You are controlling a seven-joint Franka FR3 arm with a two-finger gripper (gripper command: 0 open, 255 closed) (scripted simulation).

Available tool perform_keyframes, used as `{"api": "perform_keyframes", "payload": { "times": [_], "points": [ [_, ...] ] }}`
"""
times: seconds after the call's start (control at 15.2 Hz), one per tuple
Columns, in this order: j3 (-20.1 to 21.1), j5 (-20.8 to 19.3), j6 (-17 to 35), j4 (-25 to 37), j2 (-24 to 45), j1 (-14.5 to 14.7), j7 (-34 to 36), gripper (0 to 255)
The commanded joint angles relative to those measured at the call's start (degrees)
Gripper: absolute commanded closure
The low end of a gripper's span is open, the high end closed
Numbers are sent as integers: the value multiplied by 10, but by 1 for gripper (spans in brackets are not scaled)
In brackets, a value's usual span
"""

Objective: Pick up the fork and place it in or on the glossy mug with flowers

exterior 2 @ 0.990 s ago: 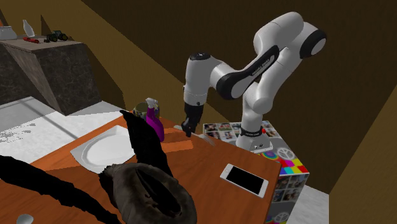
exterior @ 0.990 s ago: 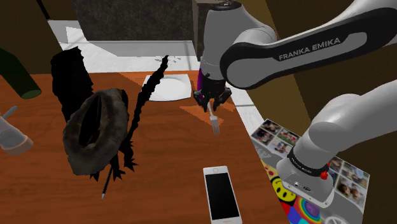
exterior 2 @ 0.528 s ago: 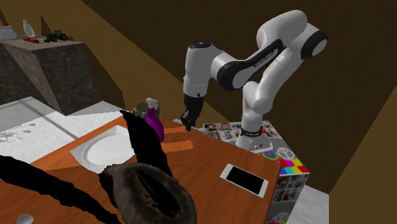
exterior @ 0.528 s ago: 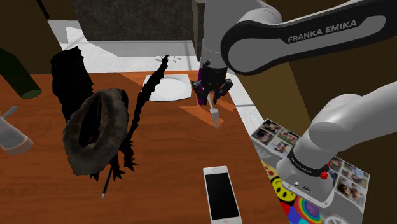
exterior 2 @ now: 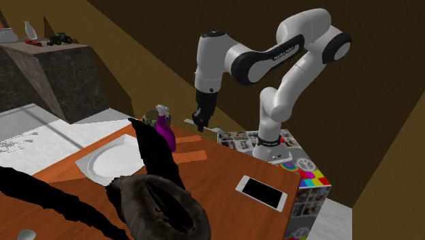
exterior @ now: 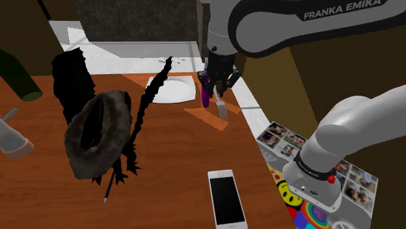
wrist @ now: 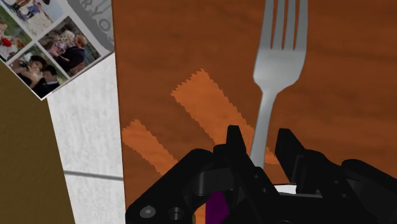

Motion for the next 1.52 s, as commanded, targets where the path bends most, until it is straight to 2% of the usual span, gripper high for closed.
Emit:
{"api": "perform_keyframes", "payload": {
  "times": [0.0,0.73,1.45],
  "points": [
    [-12,-11,6,6,13,-12,-17,255],
    [-83,-85,60,76,142,-97,-121,255],
    [-133,-148,75,228,312,-159,-197,255]
  ]
}}
